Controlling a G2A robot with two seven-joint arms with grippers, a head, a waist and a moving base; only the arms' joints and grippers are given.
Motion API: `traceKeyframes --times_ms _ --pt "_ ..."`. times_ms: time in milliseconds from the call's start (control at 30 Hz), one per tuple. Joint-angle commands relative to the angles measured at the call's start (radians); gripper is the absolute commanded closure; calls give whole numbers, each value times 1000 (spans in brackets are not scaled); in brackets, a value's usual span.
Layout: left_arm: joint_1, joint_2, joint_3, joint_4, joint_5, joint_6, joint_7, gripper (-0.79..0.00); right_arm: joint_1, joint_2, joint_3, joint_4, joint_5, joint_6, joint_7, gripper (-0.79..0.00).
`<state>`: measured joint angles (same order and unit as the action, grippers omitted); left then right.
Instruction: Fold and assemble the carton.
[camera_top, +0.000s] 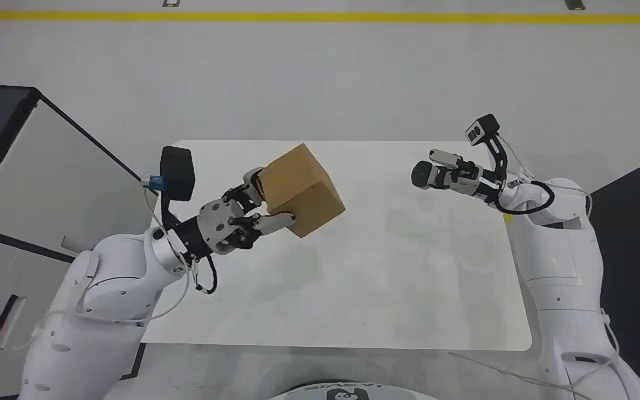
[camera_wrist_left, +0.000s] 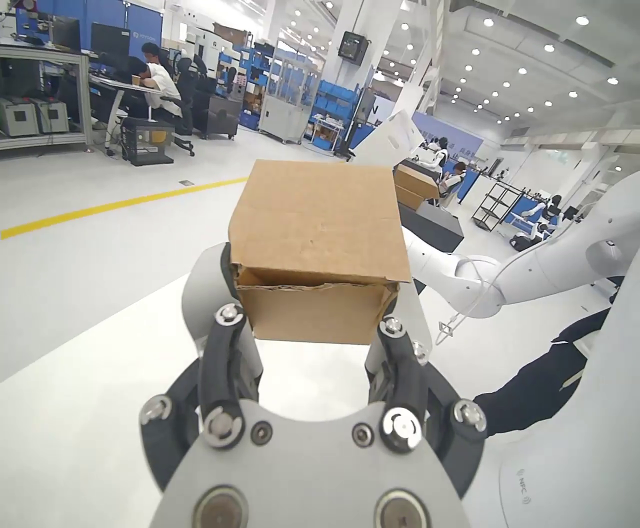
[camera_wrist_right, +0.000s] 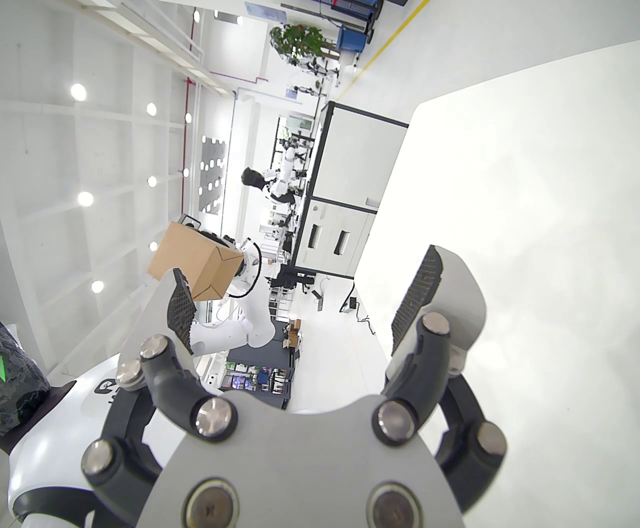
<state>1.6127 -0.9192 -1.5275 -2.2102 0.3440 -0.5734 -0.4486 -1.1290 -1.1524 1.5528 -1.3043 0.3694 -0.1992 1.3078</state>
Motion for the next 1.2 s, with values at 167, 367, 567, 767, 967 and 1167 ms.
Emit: traceKeyframes --times_ms 167,367,567,767,967,1167 --pt "-113 4 49 34 135 -90 -108 0 0 0 0 0 0 0 0 -785" --pt "-233 0 121 158 170 -177 -122 0 0 0 0 0 0 0 0 -785" --pt "-247 0 125 166 193 -174 -128 0 0 0 0 0 0 0 0 -785" --pt "-236 1 136 210 250 -237 -122 0 0 0 0 0 0 0 0 -785" --pt "-231 0 173 360 350 -421 -37 0 0 0 0 0 0 0 0 -785" --pt "-240 -14 226 459 442 -434 74 0 0 0 0 0 0 0 0 -785"
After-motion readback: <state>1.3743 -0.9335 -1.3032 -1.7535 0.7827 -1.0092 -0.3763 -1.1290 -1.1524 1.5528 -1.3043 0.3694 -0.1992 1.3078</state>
